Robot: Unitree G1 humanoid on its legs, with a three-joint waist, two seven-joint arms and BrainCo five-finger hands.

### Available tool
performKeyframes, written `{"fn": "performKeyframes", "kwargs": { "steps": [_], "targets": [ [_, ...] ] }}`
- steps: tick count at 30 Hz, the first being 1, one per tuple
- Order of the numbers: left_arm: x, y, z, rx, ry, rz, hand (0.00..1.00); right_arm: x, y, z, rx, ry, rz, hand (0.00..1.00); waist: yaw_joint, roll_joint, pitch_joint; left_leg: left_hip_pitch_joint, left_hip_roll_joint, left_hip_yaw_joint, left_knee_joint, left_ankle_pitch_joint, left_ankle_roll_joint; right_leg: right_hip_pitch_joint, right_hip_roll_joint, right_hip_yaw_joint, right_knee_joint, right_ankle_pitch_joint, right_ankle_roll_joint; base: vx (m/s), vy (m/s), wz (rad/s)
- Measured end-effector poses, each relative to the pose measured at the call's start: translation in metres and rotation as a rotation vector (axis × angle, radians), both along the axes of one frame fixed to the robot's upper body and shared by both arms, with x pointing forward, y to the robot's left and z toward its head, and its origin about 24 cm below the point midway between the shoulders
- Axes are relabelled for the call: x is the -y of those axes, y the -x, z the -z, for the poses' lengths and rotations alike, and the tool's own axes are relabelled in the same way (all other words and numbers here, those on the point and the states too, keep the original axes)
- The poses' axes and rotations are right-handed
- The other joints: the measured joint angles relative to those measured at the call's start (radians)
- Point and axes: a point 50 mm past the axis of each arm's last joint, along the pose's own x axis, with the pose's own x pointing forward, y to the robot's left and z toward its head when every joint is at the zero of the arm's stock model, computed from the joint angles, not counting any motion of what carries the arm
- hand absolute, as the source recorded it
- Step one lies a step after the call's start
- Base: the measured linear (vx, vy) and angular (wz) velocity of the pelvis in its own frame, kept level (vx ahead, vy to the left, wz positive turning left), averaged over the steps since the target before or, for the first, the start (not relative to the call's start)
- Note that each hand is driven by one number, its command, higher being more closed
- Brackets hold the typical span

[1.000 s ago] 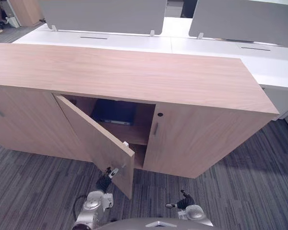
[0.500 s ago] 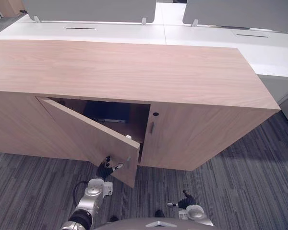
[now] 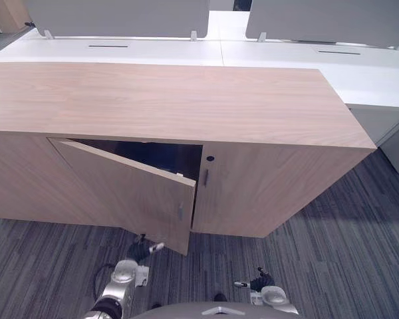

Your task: Walk over to the cabinet, pick up the folder, carry it to the office cabinet, place the folder inside the office cabinet, then close the office cabinet door

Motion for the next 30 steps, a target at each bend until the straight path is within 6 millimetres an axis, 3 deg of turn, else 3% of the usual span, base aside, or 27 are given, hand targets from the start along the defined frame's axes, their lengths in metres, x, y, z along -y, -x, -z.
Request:
{"fn": "performKeyframes", "kwargs": {
  "steps": [2,7,22,30],
  "targets": [
    [-0.007,0.020,0.010,-0.077,-0.011,-0.021,0.00,0.003,0.001,0.001,-0.011,0.003,0.006,0.00,0.008,-0.001,0.001,-0.001,0.001,-0.002,0.000,0.002,-0.002,-0.001,0.002,0.001,0.000,0.002,-0.001,-0.05,-0.055,0.01],
    [-0.017,0.047,0.019,-0.167,-0.028,-0.040,0.00,0.008,0.005,0.001,-0.022,0.008,0.027,0.00,0.024,-0.001,0.002,0.004,0.000,-0.006,0.000,0.003,-0.004,-0.001,0.002,0.004,0.008,0.002,-0.001,-0.05,-0.038,0.00],
    [-0.042,0.079,0.024,-0.255,-0.058,-0.170,0.00,0.015,0.016,0.004,-0.036,-0.033,0.161,0.00,0.045,-0.003,0.004,0.010,-0.013,-0.007,0.000,0.003,-0.009,-0.005,-0.012,0.006,0.014,-0.001,0.006,-0.05,-0.020,-0.01],
    [-0.045,0.095,0.028,-0.307,-0.054,-0.215,0.00,0.018,0.020,0.005,-0.035,-0.061,0.249,0.00,0.049,-0.003,0.004,0.003,-0.017,-0.028,0.000,0.007,-0.002,-0.003,-0.013,-0.003,0.008,0.002,0.010,0.00,-0.010,0.05]
  ]
}}
